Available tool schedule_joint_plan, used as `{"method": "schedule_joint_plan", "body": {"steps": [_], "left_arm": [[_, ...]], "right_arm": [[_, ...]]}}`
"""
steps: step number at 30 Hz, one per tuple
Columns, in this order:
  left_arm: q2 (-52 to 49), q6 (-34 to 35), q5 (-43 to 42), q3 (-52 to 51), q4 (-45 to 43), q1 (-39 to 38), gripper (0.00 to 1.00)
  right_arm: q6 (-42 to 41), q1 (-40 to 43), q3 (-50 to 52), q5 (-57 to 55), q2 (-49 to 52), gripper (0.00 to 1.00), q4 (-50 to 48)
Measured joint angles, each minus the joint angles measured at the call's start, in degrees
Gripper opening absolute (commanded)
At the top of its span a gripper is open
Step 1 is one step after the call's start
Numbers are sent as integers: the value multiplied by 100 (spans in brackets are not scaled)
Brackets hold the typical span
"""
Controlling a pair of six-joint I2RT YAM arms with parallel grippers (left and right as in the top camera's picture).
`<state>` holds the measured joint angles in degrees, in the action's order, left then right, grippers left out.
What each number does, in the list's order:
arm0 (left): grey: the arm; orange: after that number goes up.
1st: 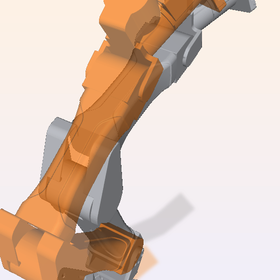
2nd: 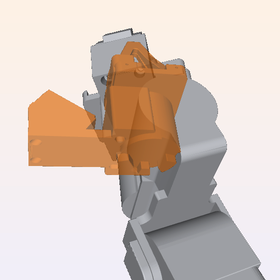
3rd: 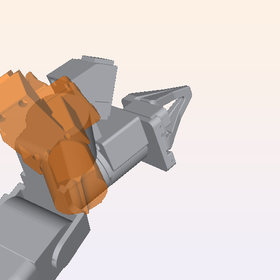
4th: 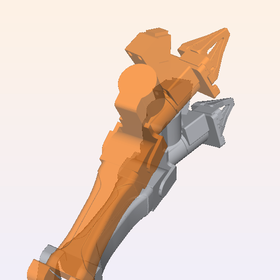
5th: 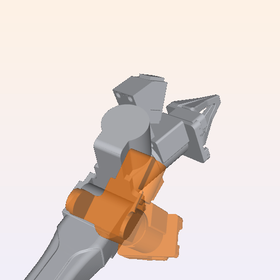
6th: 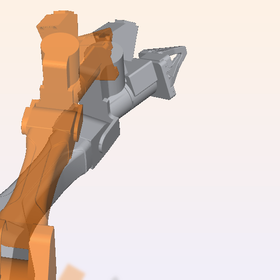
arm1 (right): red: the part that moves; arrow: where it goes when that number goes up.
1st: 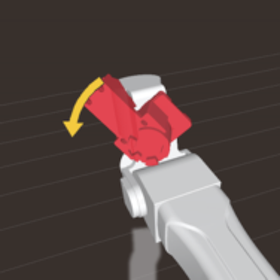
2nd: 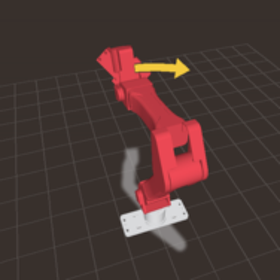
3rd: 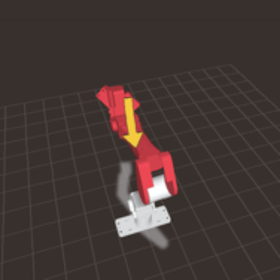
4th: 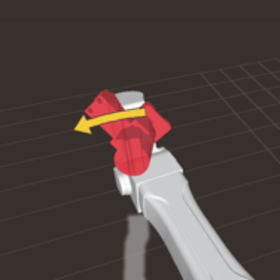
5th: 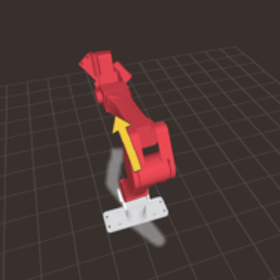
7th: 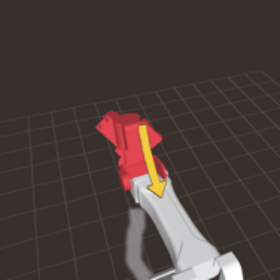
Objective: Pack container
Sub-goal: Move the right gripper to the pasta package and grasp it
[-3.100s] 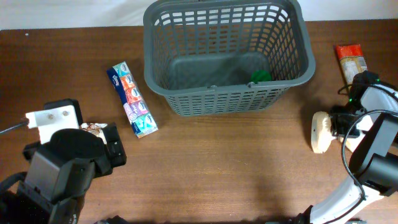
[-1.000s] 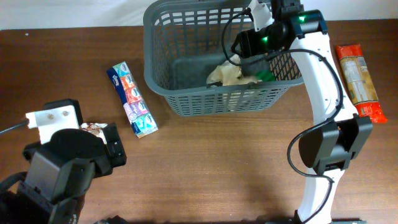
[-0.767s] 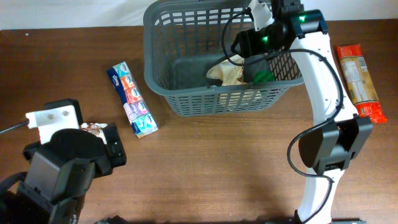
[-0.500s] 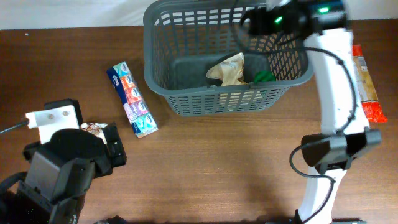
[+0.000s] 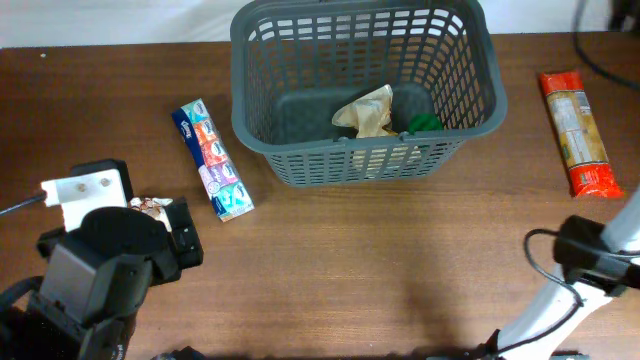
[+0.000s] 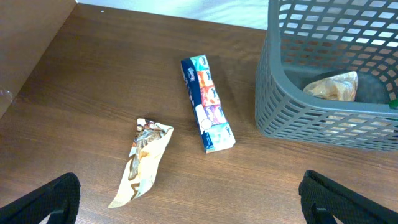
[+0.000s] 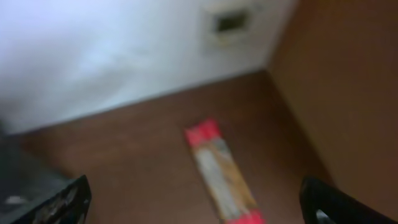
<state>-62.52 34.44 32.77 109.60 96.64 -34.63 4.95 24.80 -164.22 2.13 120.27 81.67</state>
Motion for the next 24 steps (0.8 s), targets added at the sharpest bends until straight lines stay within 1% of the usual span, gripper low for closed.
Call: {"method": "schedule_joint_plan", "body": {"steps": [6,11,14,17,19,21,24], "left_arm": [[0,0,-2,0,2,0,100],[0,0,-2,0,0,0,100],[0,0,-2,0,0,0,99],[0,0,-2,0,0,0,100],[0,0,-2,0,0,0,100],[0,0,0,0,0,0,100],[0,0,-2,0,0,0,100]], "right_arm": [[323,787,992,109,131,99,-61],[264,946,2090,208,378,99,-177],[280,946,2649,291,487,99,-605],[612,907,3038,339,555,99,-1023],[879,857,3095,299,586,99,-1106],[1342,809,3095,223,638,99,-1152],[1709,807,3095,192,772,99,-1290]]}}
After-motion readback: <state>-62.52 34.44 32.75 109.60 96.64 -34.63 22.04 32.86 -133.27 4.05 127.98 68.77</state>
